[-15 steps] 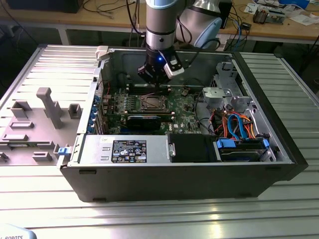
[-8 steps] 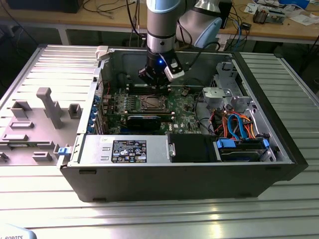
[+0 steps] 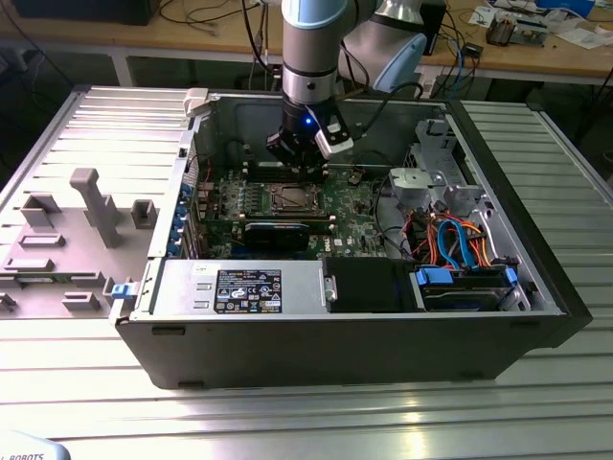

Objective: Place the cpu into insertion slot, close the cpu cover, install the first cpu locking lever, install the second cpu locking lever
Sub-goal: 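Install the first cpu locking lever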

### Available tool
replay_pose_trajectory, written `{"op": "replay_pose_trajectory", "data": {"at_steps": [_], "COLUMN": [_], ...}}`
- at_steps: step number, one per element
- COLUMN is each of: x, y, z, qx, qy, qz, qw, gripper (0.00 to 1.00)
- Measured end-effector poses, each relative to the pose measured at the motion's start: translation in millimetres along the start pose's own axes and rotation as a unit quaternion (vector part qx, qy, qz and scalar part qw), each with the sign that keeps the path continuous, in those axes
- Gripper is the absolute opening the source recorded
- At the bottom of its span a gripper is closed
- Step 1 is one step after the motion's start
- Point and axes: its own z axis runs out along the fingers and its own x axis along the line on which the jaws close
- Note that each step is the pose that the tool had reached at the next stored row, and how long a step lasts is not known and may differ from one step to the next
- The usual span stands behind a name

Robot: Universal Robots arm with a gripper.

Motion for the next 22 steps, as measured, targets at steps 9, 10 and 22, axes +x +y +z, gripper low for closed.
{"op": "replay_pose_trajectory", "data": {"at_steps": [9, 10, 22], "x": [-0.1, -0.1, -0.1], "y": [0.1, 0.1, -0.1], "z": [-0.4, -0.4, -0.2], "qx": [-0.0001, -0.0002, 0.0009], "qy": [-0.0002, -0.0002, 0.0000], "qz": [0.001, 0.001, 0.001], "qw": [1.00000, 1.00000, 1.00000], "gripper": [0.11, 0.11, 0.11]}}
